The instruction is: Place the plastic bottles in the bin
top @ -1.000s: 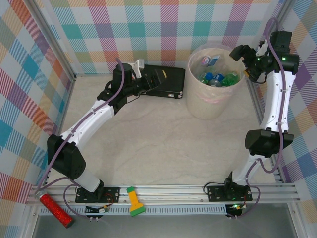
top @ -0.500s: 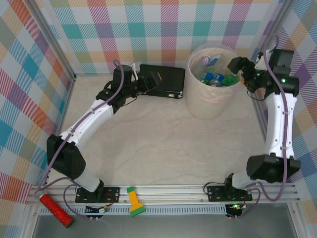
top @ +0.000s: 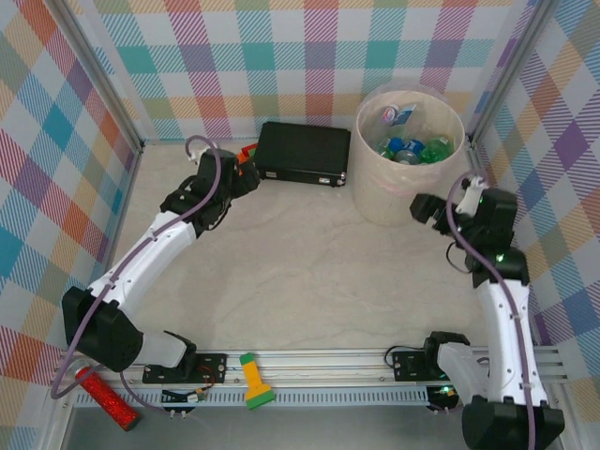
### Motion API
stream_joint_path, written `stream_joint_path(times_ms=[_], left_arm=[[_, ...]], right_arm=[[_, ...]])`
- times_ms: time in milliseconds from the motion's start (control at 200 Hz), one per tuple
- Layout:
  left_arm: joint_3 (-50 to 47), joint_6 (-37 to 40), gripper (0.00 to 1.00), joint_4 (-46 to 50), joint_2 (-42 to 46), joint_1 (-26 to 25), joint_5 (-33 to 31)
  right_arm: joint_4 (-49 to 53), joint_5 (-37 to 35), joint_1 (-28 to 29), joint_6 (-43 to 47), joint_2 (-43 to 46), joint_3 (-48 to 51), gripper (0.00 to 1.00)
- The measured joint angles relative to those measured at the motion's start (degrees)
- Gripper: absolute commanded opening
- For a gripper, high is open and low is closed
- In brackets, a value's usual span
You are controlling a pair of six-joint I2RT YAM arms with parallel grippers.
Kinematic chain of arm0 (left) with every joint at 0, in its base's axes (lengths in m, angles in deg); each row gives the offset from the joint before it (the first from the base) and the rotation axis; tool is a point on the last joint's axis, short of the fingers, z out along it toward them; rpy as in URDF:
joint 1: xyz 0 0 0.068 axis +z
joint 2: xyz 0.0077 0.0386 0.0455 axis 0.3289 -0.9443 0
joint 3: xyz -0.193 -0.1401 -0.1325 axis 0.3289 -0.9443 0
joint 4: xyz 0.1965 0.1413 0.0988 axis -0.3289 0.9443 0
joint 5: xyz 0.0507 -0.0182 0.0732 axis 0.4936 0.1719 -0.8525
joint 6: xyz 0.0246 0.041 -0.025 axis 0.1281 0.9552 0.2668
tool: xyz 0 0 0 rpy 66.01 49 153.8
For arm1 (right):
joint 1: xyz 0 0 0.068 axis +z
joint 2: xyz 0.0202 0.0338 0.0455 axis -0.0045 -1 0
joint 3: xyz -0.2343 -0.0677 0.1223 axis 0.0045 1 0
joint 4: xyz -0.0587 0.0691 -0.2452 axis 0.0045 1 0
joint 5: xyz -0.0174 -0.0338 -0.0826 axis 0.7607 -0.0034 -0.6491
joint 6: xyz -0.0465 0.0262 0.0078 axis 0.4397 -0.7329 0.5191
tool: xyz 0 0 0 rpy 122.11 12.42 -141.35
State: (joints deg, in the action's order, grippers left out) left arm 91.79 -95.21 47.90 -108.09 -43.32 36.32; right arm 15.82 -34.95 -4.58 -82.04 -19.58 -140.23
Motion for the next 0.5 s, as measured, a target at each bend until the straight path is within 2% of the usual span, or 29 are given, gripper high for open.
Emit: stream_joint_path(times_ms=[110, 235, 330, 500], left_arm=[[-7.98, 2.51, 1.0, -1.53, 2.58, 0.55, -6.03], [-18.1, 6.05, 0.99, -3.91, 5.68, 2.69, -9.73], [-24.09, 9.18, 0.99, -7.85, 7.13, 4.81, -12.02], [-32.44, 13.73, 1.0, -18.47, 6.56, 9.68, -12.66]], right_arm=[[-7.21, -5.95, 4.55, 2.32, 4.72, 10.67, 0.99], [-17.57, -13.73, 10.71, 5.55, 6.4, 21.92, 0.99], [-25.14, -18.75, 13.2, 6.82, 2.93, 27.34, 0.99], [-39.17, -24.04, 13.88, 9.01, -6.08, 31.61, 0.99]])
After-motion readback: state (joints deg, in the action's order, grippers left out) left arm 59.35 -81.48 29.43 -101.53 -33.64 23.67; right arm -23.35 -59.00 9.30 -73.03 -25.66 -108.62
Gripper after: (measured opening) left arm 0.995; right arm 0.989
